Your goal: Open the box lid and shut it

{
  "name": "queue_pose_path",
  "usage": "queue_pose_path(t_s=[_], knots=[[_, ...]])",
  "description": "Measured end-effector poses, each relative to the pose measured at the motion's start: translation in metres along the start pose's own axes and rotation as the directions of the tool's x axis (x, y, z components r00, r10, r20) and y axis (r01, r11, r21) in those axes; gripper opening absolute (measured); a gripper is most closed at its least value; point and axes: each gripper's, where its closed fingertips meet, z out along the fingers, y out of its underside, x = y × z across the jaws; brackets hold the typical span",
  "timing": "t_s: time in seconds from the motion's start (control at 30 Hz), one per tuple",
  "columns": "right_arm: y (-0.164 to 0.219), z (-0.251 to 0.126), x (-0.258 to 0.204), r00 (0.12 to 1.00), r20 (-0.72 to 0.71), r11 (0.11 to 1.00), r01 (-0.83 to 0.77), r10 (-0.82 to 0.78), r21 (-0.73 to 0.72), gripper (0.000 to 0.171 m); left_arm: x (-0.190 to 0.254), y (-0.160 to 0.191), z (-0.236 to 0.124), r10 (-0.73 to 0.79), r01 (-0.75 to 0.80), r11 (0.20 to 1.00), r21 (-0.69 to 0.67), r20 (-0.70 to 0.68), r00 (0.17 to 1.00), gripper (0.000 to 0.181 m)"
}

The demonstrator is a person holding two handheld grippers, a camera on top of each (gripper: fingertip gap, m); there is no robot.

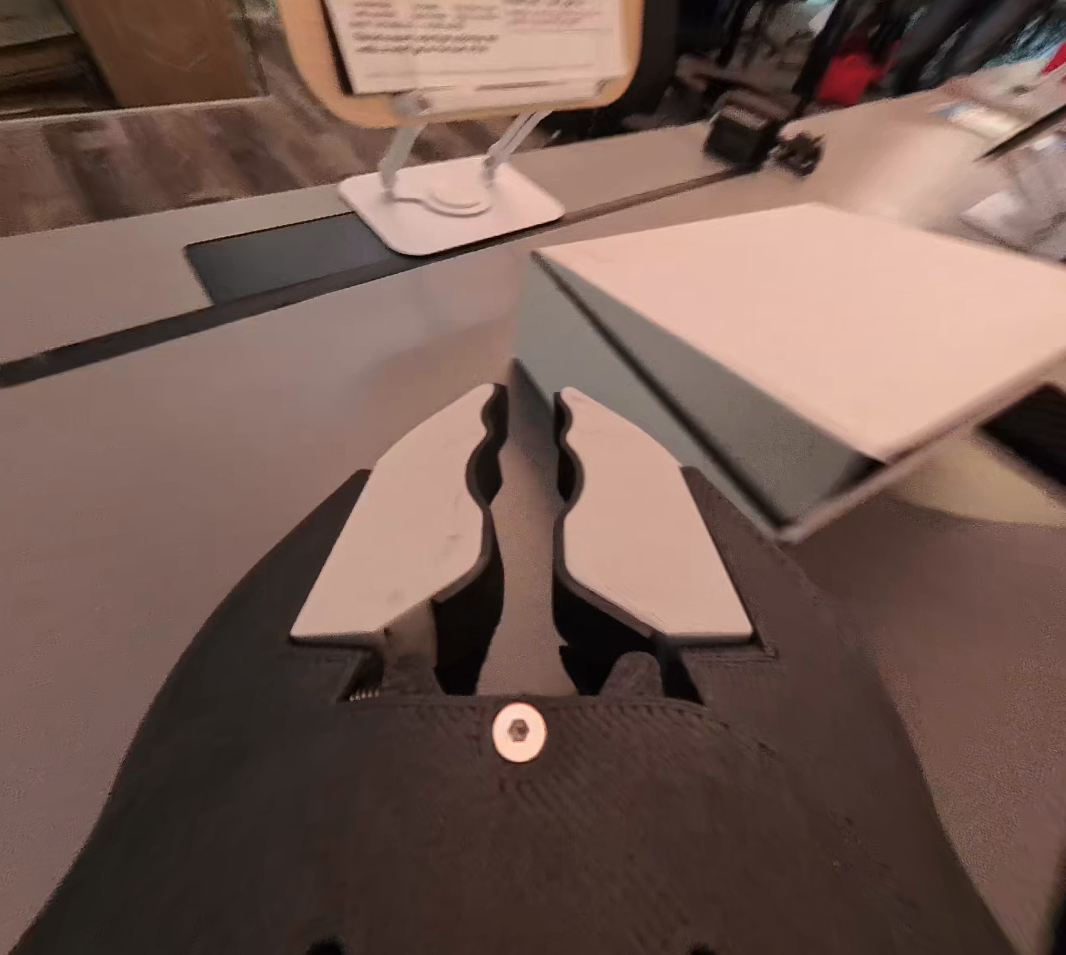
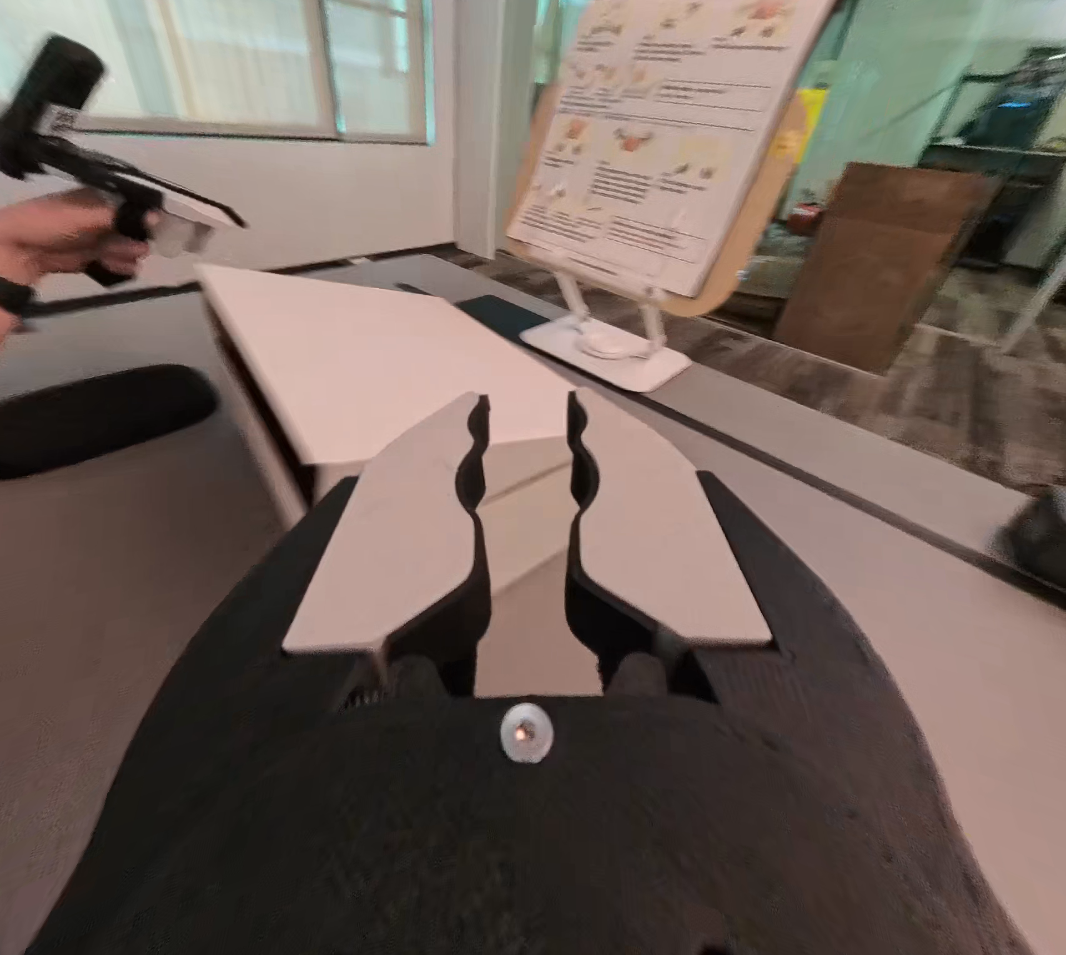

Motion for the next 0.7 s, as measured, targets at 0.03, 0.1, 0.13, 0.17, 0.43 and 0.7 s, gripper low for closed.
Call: queue_pose_path(t_s=[0.03,0.1,0.13,0.17,0.43,0.7], knots=[[0.008,0.005,0.021,0.999,-0.035,0.999,0.026,-0.027,-0.037,0.021,-0.015,0.003,0.017,0.035,-0.034,0.998,-0.045,0.022,0.999,0.007],[0.040,0.028,0.051,0.995,-0.051,0.977,0.079,-0.091,-0.200,0.012,-0.036,0.013,0.059,0.129,-0.123,0.979,-0.161,0.030,0.991,0.004],[0.058,0.044,0.058,0.992,-0.026,0.952,0.109,-0.122,-0.286,0.006,-0.039,0.020,0.081,0.172,-0.166,0.962,-0.218,0.008,0.985,0.002],[0.075,0.060,0.064,0.988,-0.006,0.920,0.142,-0.154,-0.365,0.005,-0.041,0.026,0.101,0.211,-0.208,0.940,-0.271,-0.016,0.977,0.001],[0.138,0.135,0.086,0.902,0.130,0.642,0.389,-0.412,-0.661,0.001,-0.030,0.034,0.174,0.521,-0.501,0.759,-0.415,-0.074,0.850,0.000],[0.142,0.165,0.075,0.868,0.186,0.584,0.454,-0.461,-0.672,0.000,-0.012,0.026,0.185,0.554,-0.553,0.754,-0.354,-0.109,0.825,0.000]])
